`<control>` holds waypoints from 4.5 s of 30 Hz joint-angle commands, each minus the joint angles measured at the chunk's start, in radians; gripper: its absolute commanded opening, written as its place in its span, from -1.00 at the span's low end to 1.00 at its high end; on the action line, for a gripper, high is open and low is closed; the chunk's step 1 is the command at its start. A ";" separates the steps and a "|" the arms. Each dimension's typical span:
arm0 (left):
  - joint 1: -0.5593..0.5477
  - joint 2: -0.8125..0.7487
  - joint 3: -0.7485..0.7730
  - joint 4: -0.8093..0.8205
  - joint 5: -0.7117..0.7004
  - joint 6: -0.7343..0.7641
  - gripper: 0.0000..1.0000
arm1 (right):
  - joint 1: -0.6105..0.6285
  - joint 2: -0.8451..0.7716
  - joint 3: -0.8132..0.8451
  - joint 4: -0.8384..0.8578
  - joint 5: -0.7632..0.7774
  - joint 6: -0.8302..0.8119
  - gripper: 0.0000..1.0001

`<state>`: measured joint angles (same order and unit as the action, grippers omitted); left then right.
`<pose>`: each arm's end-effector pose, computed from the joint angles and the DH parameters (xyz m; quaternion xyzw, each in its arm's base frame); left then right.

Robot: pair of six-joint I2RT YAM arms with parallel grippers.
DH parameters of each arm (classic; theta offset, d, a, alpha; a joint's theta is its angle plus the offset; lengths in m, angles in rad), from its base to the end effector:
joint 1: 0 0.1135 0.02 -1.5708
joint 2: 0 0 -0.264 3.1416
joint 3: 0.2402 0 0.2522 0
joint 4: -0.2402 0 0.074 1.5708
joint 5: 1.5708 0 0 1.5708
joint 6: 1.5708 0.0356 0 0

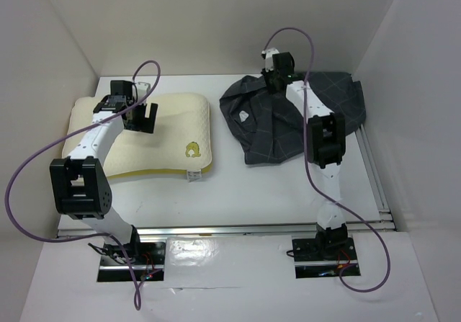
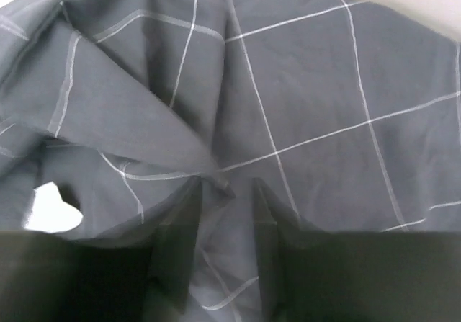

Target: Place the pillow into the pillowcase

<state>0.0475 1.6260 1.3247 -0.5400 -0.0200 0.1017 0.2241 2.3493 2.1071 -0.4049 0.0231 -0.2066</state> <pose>0.3589 0.0178 0.2800 0.0218 0.9339 0.0359 0.3550 0.5316 0.1203 0.2349 -0.1863 0.8756 -0.0064 0.4456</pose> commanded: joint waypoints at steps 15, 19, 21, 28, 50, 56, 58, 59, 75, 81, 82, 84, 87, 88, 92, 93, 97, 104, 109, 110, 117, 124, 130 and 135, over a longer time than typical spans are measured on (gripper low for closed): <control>-0.005 0.021 0.057 0.006 0.026 0.006 0.96 | 0.084 -0.229 -0.249 -0.227 -0.191 0.093 0.69; -0.005 0.021 0.057 0.006 0.026 0.006 0.96 | 0.084 -0.245 -0.272 -0.213 -0.153 0.093 0.69; -0.005 0.021 0.057 0.006 0.026 0.006 0.96 | 0.084 -0.245 -0.282 -0.203 -0.108 0.093 0.69; -0.005 0.003 0.045 0.006 0.026 0.006 0.96 | 0.049 -0.234 -0.292 -0.180 -0.083 0.104 0.64; -0.005 0.021 0.067 -0.021 0.021 0.006 0.96 | 0.027 -0.044 -0.098 -0.210 -0.313 0.113 -0.47; -0.026 0.092 0.146 -0.164 0.247 0.162 0.99 | 0.027 -0.068 -0.136 -0.219 -0.304 0.090 -1.00; -0.035 0.132 0.174 -0.198 0.294 0.196 0.99 | 0.027 -0.082 -0.147 -0.219 -0.313 0.090 -1.00; -0.047 0.146 0.207 -0.246 0.316 0.243 0.99 | 0.027 -0.094 -0.147 -0.219 -0.313 0.081 -1.00; -0.242 0.209 0.162 -0.086 0.134 0.608 0.99 | 0.027 -0.157 -0.167 -0.247 -0.376 0.036 -1.00; -0.232 0.255 0.229 -0.020 0.109 0.662 0.99 | 0.027 -0.177 -0.176 -0.268 -0.376 0.015 -1.00; -0.222 0.270 0.251 -0.020 0.121 0.662 0.99 | 0.027 -0.186 -0.176 -0.268 -0.376 0.015 -1.00; -0.213 0.303 0.333 -0.081 0.153 0.662 0.99 | 0.027 -0.186 -0.176 -0.278 -0.385 0.015 -1.00; -0.213 0.337 0.370 -0.120 0.178 0.673 0.99 | 0.027 -0.186 -0.176 -0.287 -0.394 0.006 -1.00; -0.213 0.354 0.370 -0.120 0.178 0.673 0.99 | 0.027 -0.186 -0.176 -0.287 -0.394 0.006 -1.00; -0.204 0.428 0.370 -0.141 0.224 0.673 0.99 | 0.027 -0.186 -0.176 -0.305 -0.394 -0.004 -1.00; -0.204 0.443 0.392 -0.150 0.251 0.664 0.99 | 0.027 -0.186 -0.176 -0.305 -0.385 -0.013 -1.00; -0.195 0.509 0.424 -0.241 0.351 0.636 0.99 | 0.027 -0.186 -0.142 -0.345 -0.376 -0.025 -1.00; -0.195 0.518 0.329 -0.229 0.382 0.616 0.71 | 0.009 -0.177 -0.116 -0.367 -0.367 -0.036 -1.00; -0.204 0.545 0.320 -0.227 0.375 0.555 -0.59 | 0.009 -0.177 -0.085 -0.376 -0.357 -0.036 -1.00; -0.204 0.545 0.309 -0.195 0.361 0.537 -1.00 | 0.009 -0.177 -0.075 -0.376 -0.357 -0.036 -1.00; -0.204 0.450 0.298 -0.196 0.428 0.527 -1.00 | 0.009 -0.197 -0.055 -0.376 -0.347 -0.027 -1.00; -0.213 0.302 0.369 -0.268 0.569 0.521 -1.00 | 0.009 -0.257 -0.055 -0.365 -0.347 -0.017 -1.00; -0.271 0.279 0.475 -0.429 0.654 0.530 -1.00 | 0.009 -0.300 -0.064 -0.365 -0.347 -0.008 -1.00; -0.327 0.258 0.485 -0.440 0.672 0.530 -1.00 | 0.009 -0.331 -0.064 -0.365 -0.357 -0.008 -1.00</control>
<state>-0.2485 1.9606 1.7546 -0.9363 0.5457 0.6456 0.2413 2.0964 2.0068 -0.7719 -0.3271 -0.2253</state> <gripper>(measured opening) 0.053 0.010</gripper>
